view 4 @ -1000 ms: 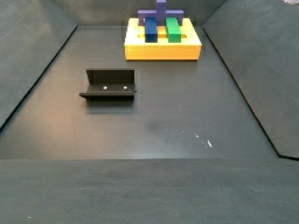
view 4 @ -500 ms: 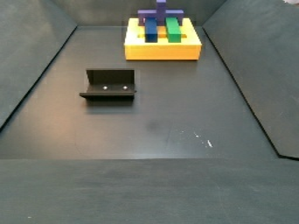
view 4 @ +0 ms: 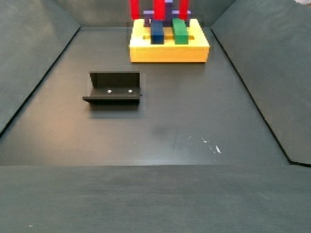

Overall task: Pick up the red object. Move up. Place the red object on the fixture. Regrasp the red object. Move to above the board. Insert the red object.
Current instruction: Insert the red object.

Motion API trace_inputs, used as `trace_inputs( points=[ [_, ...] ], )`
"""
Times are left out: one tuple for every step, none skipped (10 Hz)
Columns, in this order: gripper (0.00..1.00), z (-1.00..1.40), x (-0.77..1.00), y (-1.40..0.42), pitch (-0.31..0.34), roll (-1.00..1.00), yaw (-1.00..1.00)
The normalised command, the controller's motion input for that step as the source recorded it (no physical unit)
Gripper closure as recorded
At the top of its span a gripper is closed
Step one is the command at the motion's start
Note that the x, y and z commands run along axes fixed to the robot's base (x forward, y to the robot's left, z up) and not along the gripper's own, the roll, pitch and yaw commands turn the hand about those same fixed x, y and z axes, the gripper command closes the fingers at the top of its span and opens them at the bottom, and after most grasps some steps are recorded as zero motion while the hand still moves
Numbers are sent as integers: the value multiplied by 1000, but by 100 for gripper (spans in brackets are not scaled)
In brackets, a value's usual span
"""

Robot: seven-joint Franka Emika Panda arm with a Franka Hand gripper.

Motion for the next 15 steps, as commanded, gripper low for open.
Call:
trace_inputs(
  points=[
    [100, -169, -323, 0, -271, 40, 6],
    [100, -189, -149, 0, -223, 51, 0],
    [100, -229, -120, 0, -220, 53, 0],
    [100, -237, -126, 0, -201, 64, 0],
    [100, -234, -166, -17, -193, 114, 0],
    [100, -26, -117, -23, -77, 124, 0],
    [100, 180, 0, -3, 19, 103, 0],
    [100, 100, 34, -43, 31, 89, 0],
    [100, 0, -143, 0, -41, 49, 0],
    [100, -29, -211, 0, -91, 57, 0],
    [100, -160, -217, 0, -120, 96, 0],
    [100, 0, -83, 0, -37, 17, 0],
    [100, -91, 0, -17, -53, 44, 0],
    [100, -260, 80, -31, -31, 96, 0],
    [100, -231, 111, -6, -3, 46, 0]
  ],
)
